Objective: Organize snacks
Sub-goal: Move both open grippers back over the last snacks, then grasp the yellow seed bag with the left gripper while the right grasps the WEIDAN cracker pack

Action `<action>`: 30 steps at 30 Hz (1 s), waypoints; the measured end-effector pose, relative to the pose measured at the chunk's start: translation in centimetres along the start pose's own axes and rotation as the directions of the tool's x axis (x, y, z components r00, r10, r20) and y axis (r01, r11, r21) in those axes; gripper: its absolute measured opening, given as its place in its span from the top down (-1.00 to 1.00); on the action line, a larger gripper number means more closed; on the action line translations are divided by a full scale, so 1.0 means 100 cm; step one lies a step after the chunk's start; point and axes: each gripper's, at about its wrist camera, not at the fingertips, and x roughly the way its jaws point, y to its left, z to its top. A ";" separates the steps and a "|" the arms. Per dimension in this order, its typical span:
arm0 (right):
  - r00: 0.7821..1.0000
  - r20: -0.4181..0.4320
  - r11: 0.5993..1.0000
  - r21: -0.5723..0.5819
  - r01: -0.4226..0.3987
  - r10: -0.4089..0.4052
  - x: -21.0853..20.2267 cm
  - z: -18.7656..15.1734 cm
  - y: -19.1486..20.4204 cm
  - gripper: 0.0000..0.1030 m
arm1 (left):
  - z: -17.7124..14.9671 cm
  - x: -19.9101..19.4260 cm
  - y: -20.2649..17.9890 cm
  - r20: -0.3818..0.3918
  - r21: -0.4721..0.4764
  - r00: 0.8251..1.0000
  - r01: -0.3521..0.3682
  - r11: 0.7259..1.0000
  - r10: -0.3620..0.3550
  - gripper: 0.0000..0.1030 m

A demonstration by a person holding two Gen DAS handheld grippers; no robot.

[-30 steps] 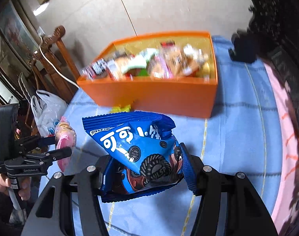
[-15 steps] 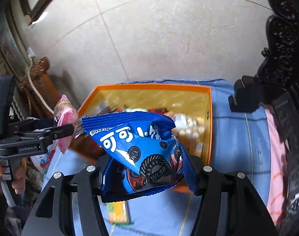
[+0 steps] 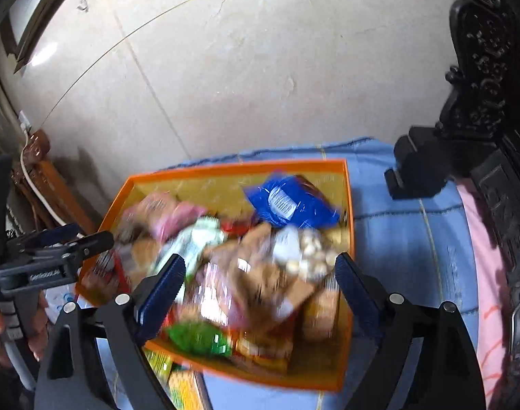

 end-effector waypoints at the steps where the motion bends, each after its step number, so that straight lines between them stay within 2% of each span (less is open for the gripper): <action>1: 1.000 0.006 1.000 -0.004 0.007 -0.007 -0.006 -0.007 0.001 -0.74 | -0.008 -0.003 0.000 -0.002 0.004 1.000 -0.002 1.000 0.002 -0.85; 4: 1.000 0.004 1.000 -0.029 -0.004 0.004 -0.024 -0.032 0.006 -0.74 | -0.031 -0.015 0.001 -0.012 0.017 1.000 0.006 1.000 -0.006 -0.85; 8: 0.998 -0.050 0.994 -0.106 -0.036 0.031 -0.038 -0.081 0.023 -0.74 | -0.077 -0.024 0.004 -0.059 0.029 0.998 0.041 0.999 -0.039 -0.85; 10: 0.992 -0.115 0.986 -0.148 -0.071 0.054 -0.030 -0.107 0.035 -0.74 | -0.098 -0.024 0.008 -0.090 0.018 0.995 0.048 0.999 -0.046 -0.85; 13: 0.974 -0.222 0.968 -0.230 -0.096 0.044 -0.009 -0.147 0.062 -0.73 | -0.136 -0.014 0.022 -0.159 -0.044 0.986 0.051 0.998 -0.057 -0.85; 15: 0.967 -0.254 0.954 -0.277 -0.109 0.037 0.006 -0.164 0.078 -0.68 | -0.156 -0.005 0.033 -0.208 -0.087 0.976 0.043 0.995 -0.060 -0.85; 17: 0.960 -0.279 0.941 -0.322 -0.108 0.015 0.021 -0.173 0.092 -0.55 | -0.172 0.001 0.044 -0.247 -0.125 0.968 0.016 0.992 -0.047 -0.85; 21: 0.955 -0.291 0.908 -0.413 -0.071 -0.058 0.044 -0.182 0.109 -0.52 | -0.188 0.002 0.063 -0.263 -0.155 0.965 -0.039 0.987 -0.003 -0.85; 22: 0.952 -0.295 0.899 -0.434 -0.053 -0.086 0.050 -0.184 0.111 -0.36 | -0.189 0.002 0.067 -0.265 -0.163 0.964 -0.042 0.986 -0.003 -0.85; 23: 0.946 -0.309 0.894 -0.446 -0.050 -0.101 0.055 -0.186 0.112 -0.11 | -0.189 0.002 0.069 -0.270 -0.172 0.963 -0.041 0.984 -0.007 -0.85; 25: 0.942 -0.324 0.897 -0.437 -0.065 -0.090 0.060 -0.186 0.106 0.09 | -0.186 0.004 0.069 -0.276 -0.177 0.961 -0.039 0.983 -0.011 -0.85; 27: 0.939 -0.329 0.908 -0.416 -0.053 -0.096 0.057 -0.184 0.097 0.09 | -0.184 0.006 0.063 -0.274 -0.163 0.961 -0.026 0.986 -0.020 -0.85; 30: 0.946 -0.317 0.944 -0.325 -0.050 -0.059 0.043 -0.175 0.071 0.09 | -0.176 0.016 0.043 -0.284 -0.117 0.958 0.007 0.993 -0.040 -0.85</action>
